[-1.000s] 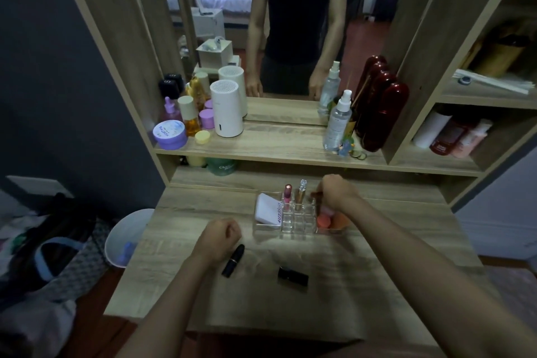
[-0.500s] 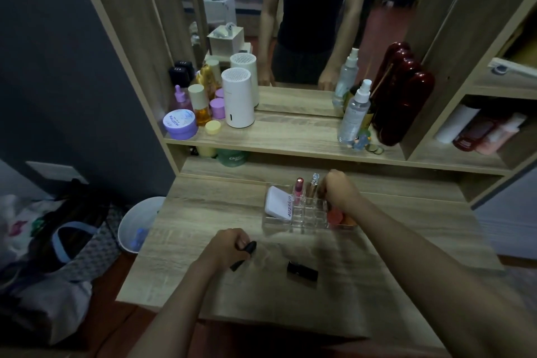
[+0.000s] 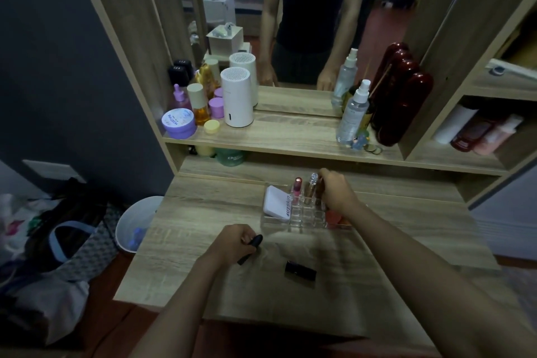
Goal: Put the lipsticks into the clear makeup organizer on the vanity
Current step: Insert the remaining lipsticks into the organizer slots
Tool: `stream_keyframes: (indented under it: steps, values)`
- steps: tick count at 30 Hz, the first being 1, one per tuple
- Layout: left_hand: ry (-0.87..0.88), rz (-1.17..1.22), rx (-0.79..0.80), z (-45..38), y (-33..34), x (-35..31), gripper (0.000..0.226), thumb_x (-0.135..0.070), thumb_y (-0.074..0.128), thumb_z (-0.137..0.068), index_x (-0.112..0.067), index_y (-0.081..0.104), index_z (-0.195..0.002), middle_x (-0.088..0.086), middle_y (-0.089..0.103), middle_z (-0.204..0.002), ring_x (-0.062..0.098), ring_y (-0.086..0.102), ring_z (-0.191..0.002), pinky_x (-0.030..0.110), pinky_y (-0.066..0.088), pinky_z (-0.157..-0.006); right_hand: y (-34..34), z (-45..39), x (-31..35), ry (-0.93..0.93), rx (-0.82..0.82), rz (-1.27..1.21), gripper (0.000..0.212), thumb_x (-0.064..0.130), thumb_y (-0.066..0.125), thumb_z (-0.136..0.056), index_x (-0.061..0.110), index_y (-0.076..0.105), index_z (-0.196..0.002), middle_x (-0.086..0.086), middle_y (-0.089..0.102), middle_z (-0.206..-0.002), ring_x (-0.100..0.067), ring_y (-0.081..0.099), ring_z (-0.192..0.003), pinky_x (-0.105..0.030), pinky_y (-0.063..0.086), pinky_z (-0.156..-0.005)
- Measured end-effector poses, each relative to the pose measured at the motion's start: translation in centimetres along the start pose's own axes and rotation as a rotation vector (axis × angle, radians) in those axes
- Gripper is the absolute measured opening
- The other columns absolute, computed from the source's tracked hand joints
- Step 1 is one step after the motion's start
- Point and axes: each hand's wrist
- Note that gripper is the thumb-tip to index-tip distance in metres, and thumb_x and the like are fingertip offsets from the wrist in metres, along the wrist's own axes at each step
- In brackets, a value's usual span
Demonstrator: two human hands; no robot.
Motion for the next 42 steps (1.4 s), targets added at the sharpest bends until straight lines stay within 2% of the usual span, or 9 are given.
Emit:
stream_keyframes:
  steps: [5, 8, 11, 15, 18, 29, 33, 37, 42]
  values:
    - [0.008, 0.005, -0.016, -0.5, 0.4, -0.5, 0.022, -0.014, 0.074, -0.072, -0.007, 0.068, -0.092, 0.008, 0.069, -0.091, 0.014, 0.058, -0.08, 0.02, 0.044, -0.067, -1.6, 2.3, 0.4, 0.02, -0.18, -0.055, 0.029, -0.002, 0.055, -0.083, 0.007, 0.052, -0.11, -0.015, 0.057, -0.112, -0.033, 0.056, -0.102, -0.046, 0.051, -0.085]
    - [0.034, 0.002, -0.022, -0.7, 0.5, -0.9, 0.024, -0.014, 0.074, -0.072, -0.008, 0.069, -0.095, 0.001, 0.063, -0.086, 0.012, 0.056, -0.079, 0.007, 0.039, -0.055, -2.0, 5.3, 0.9, -0.154, -0.37, -0.072, 0.008, 0.006, 0.053, -0.086, 0.011, 0.055, -0.092, -0.009, 0.06, -0.092, -0.025, 0.056, -0.079, -0.041, 0.049, -0.067]
    - [0.051, 0.003, -0.034, -0.9, 0.7, -1.5, 0.026, -0.012, 0.075, -0.072, -0.007, 0.069, -0.097, -0.002, 0.06, -0.085, 0.011, 0.055, -0.078, 0.011, 0.036, -0.053, 0.0, 8.4, 1.1, -0.302, -0.189, -0.027, 0.005, 0.012, 0.055, -0.087, 0.013, 0.059, -0.088, -0.006, 0.065, -0.093, -0.017, 0.057, -0.076, -0.032, 0.047, -0.065]
    - [0.061, 0.002, -0.053, -1.1, 1.1, -2.5, 0.028, -0.014, 0.076, -0.071, -0.007, 0.068, -0.096, -0.002, 0.06, -0.085, 0.012, 0.055, -0.077, 0.017, 0.036, -0.058, 4.1, 10.8, 0.7, -0.268, 0.278, 0.156, 0.032, 0.028, 0.056, -0.089, 0.015, 0.054, -0.118, -0.008, 0.055, -0.123, -0.027, 0.056, -0.11, -0.038, 0.047, -0.086]
    - [0.086, -0.019, -0.052, -1.2, 1.3, -2.8, 0.029, -0.015, 0.076, -0.071, -0.005, 0.067, -0.097, 0.0, 0.06, -0.086, 0.013, 0.054, -0.078, 0.018, 0.035, -0.062, 6.2, 11.8, 0.6, -0.282, 0.372, 0.202, 0.045, 0.037, 0.054, -0.09, 0.015, 0.047, -0.129, -0.012, 0.05, -0.126, -0.032, 0.055, -0.112, -0.042, 0.048, -0.087]
    - [0.142, 0.011, -0.074, -1.2, 1.5, -4.4, 0.03, -0.012, 0.074, -0.072, -0.004, 0.066, -0.1, 0.01, 0.068, -0.093, 0.015, 0.056, -0.077, 0.021, 0.042, -0.063, 5.0, 11.5, -0.3, -0.137, 0.226, -0.057, 0.034, 0.03, 0.065, -0.083, 0.002, 0.063, -0.103, -0.015, 0.061, -0.108, -0.029, 0.059, -0.099, -0.036, 0.045, -0.082]
    - [0.203, 0.066, -0.114, -1.9, 1.1, -6.6, 0.024, -0.011, 0.074, -0.072, -0.005, 0.066, -0.094, 0.005, 0.065, -0.084, 0.014, 0.054, -0.073, 0.014, 0.04, -0.057, 2.9, 9.6, 0.2, -0.129, 0.095, -0.13, 0.017, 0.003, 0.056, -0.082, 0.001, 0.069, -0.093, -0.017, 0.068, -0.098, -0.03, 0.062, -0.093, -0.028, 0.041, -0.07]
    - [0.235, 0.168, -0.195, -3.0, 0.3, -9.1, 0.021, -0.004, 0.072, -0.074, -0.004, 0.063, -0.094, -0.005, 0.056, -0.076, 0.004, 0.051, -0.063, -0.002, 0.042, -0.053, 0.4, 7.6, 0.6, -0.081, -0.101, -0.208, 0.019, -0.002, 0.062, -0.079, 0.001, 0.064, -0.098, -0.014, 0.067, -0.103, -0.025, 0.059, -0.099, -0.031, 0.042, -0.083]
    - [0.274, 0.243, -0.275, -4.2, 0.2, -11.2, 0.018, 0.003, 0.068, -0.072, -0.008, 0.059, -0.084, -0.002, 0.058, -0.072, 0.004, 0.05, -0.06, 0.003, 0.043, -0.054, -1.1, 5.6, 1.0, -0.089, -0.132, -0.142, 0.018, -0.002, 0.062, -0.079, 0.004, 0.062, -0.097, -0.014, 0.067, -0.105, -0.028, 0.058, -0.101, -0.032, 0.04, -0.082]
Point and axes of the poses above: each hand's wrist, its own z-axis away from the middle knuckle, its own y-axis out of the palm, x = y × z
